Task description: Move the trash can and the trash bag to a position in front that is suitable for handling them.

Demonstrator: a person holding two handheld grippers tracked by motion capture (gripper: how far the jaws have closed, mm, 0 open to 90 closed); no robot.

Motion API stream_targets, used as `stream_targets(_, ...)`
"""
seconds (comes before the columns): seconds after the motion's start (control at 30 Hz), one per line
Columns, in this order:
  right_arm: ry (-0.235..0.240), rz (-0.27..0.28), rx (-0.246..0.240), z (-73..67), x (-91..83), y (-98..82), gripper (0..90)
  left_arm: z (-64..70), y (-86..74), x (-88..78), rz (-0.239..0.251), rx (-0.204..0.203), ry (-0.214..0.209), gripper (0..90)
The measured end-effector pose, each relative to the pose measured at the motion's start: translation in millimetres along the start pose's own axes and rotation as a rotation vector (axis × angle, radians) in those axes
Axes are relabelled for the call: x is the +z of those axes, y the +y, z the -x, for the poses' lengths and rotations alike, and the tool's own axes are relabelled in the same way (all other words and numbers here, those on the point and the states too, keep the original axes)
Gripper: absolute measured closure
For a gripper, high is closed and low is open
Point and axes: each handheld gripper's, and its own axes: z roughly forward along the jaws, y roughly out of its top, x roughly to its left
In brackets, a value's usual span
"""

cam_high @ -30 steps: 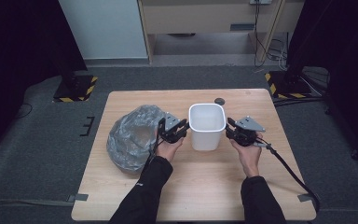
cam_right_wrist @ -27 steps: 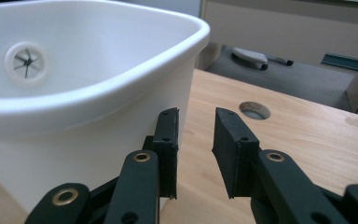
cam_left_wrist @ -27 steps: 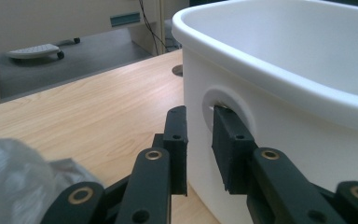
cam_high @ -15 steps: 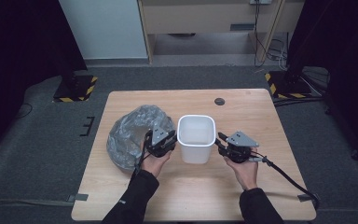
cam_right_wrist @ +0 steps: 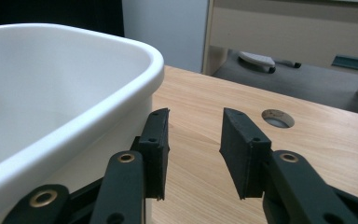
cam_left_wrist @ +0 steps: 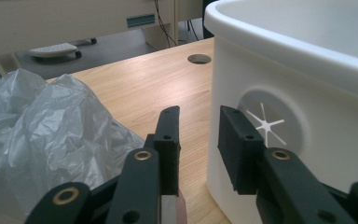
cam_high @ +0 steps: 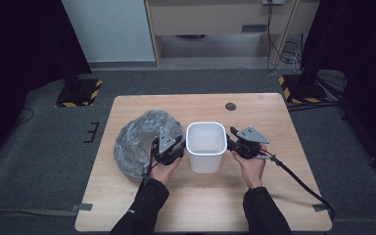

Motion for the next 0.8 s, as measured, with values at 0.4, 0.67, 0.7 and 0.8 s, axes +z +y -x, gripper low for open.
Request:
stream_targets(0.4,0.072,-0.031,-0.039,-18.5,-18.7,-5.3,71.9,2.4,-3.8,-19.6,-0.021,0.026,-0.008,75.6)
stream_targets(0.67,0.082,-0.055,-0.076,-38.0,-38.4,-7.3,71.8,9.5,-13.4,-45.1,-0.023,0.021,-0.025,75.7)
stream_targets(0.7,0.082,-0.058,-0.075,-39.7,-39.9,-8.2,71.8,10.1,-13.8,-46.7,-0.024,0.023,-0.023,75.7)
stream_targets(0.8,0.082,-0.053,-0.067,-43.6,-43.6,-9.9,71.6,12.1,-15.0,-50.7,-0.026,0.026,-0.018,75.7)
